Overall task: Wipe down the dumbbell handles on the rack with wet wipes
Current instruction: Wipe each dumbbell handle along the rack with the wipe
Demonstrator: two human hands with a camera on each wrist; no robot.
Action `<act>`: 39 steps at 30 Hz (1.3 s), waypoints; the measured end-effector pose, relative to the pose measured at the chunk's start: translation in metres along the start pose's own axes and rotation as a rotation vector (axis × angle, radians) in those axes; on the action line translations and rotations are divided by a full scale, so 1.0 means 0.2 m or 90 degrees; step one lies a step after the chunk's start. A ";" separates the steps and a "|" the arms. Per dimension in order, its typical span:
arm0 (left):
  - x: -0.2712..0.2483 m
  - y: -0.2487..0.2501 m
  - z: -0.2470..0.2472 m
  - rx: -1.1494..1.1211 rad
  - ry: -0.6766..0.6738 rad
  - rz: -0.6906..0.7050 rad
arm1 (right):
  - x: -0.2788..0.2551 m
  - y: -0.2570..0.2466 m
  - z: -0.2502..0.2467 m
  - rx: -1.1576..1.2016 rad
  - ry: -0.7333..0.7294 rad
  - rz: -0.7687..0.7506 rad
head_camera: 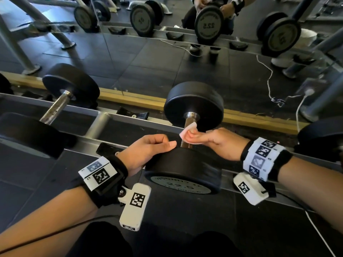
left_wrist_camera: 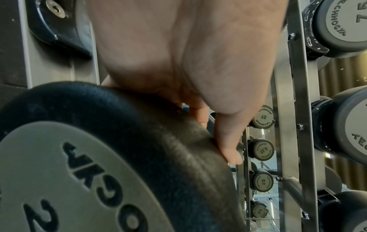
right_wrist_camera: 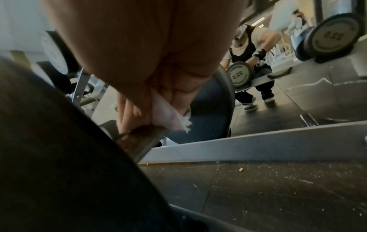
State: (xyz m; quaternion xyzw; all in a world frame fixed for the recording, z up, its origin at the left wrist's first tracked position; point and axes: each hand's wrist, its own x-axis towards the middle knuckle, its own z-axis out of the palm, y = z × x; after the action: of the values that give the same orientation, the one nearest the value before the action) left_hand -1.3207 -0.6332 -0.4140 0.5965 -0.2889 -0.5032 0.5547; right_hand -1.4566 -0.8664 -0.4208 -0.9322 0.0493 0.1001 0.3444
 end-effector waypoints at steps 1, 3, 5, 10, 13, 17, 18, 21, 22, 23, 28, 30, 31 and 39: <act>0.00 0.00 0.00 -0.004 -0.001 0.000 | 0.00 -0.02 -0.01 0.067 -0.017 0.025; 0.00 0.00 0.00 -0.009 -0.003 0.003 | 0.00 -0.08 -0.06 0.385 -0.078 0.081; 0.00 0.00 0.00 -0.006 -0.001 0.005 | 0.01 -0.12 -0.13 0.549 -0.079 0.084; -0.02 0.01 0.01 0.002 -0.003 0.007 | -0.02 -0.13 -0.21 0.126 0.211 0.029; -0.02 0.02 0.02 0.006 0.004 0.009 | 0.01 -0.11 -0.17 0.072 0.180 -0.007; -0.02 0.01 0.02 -0.012 0.012 0.010 | 0.01 -0.06 -0.02 -0.124 0.066 -0.014; -0.02 0.01 0.02 -0.013 0.013 0.009 | -0.01 -0.06 0.01 -0.158 0.080 -0.035; -0.02 0.01 0.02 -0.016 0.017 0.009 | -0.08 -0.06 0.06 0.061 0.064 -0.010; -0.02 0.01 0.02 -0.015 0.017 0.008 | -0.10 -0.08 0.07 0.257 0.029 0.024; -0.02 0.01 0.02 -0.011 0.015 0.007 | -0.10 -0.09 0.08 0.429 -0.004 0.062; -0.03 0.02 0.03 0.008 0.009 0.007 | -0.11 -0.11 -0.03 0.562 -0.030 0.076; -0.04 0.02 0.03 0.009 0.006 0.001 | -0.11 -0.09 -0.06 0.434 0.123 0.025; -0.04 0.03 0.02 0.014 0.005 0.000 | -0.10 -0.08 -0.07 0.376 0.205 0.031; -0.03 0.00 0.01 0.004 0.009 0.007 | -0.04 -0.05 0.07 0.359 0.104 0.113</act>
State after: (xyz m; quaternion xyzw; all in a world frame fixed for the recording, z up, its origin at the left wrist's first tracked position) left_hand -1.3250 -0.6292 -0.4120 0.6001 -0.2903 -0.4948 0.5574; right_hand -1.4644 -0.8505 -0.4232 -0.7969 0.1837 0.0371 0.5743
